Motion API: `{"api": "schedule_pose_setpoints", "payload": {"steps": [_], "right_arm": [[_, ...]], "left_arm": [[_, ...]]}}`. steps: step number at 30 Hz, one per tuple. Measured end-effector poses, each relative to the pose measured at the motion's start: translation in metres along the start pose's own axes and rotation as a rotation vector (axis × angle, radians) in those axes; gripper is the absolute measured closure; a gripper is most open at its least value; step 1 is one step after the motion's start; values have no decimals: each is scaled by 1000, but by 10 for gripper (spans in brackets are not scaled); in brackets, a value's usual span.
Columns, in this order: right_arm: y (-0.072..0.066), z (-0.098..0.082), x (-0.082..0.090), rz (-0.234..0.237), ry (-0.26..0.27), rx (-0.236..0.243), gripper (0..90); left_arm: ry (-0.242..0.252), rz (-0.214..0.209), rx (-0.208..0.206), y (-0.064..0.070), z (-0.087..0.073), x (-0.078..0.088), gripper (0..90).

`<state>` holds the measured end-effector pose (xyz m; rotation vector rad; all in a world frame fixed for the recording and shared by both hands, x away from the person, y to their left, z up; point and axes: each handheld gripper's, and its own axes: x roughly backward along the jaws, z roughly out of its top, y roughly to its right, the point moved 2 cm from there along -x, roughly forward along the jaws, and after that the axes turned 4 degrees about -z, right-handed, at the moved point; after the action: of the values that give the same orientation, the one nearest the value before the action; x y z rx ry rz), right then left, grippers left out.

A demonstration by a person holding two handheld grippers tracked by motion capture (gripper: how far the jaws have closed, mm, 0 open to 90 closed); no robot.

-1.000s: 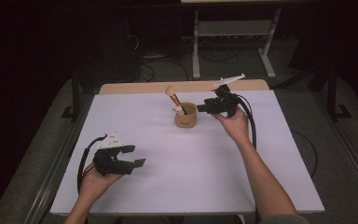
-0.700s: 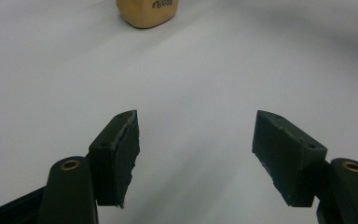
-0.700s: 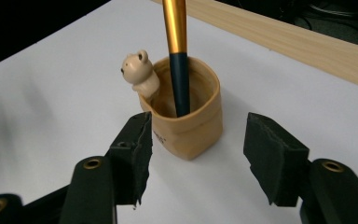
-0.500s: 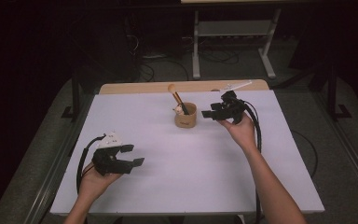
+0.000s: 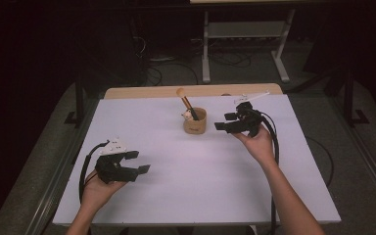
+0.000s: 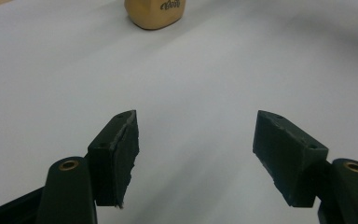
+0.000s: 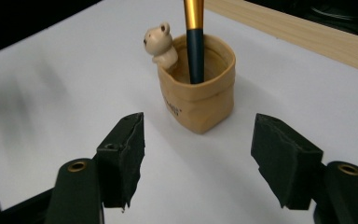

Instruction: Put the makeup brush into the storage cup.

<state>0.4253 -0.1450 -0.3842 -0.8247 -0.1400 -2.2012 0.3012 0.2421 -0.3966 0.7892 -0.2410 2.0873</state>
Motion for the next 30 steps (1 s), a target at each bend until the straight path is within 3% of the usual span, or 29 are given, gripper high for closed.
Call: {"api": "schedule_pose_setpoints", "payload": {"steps": [21,30], "right_arm": [[-3,-47,38,-13,7,-30,304],[-5,-70,50,-25,4,-43,292]], "left_arm": [[1,7,23,1,-2,-2,296],[-10,6,15,1,-3,-3,292]]}}
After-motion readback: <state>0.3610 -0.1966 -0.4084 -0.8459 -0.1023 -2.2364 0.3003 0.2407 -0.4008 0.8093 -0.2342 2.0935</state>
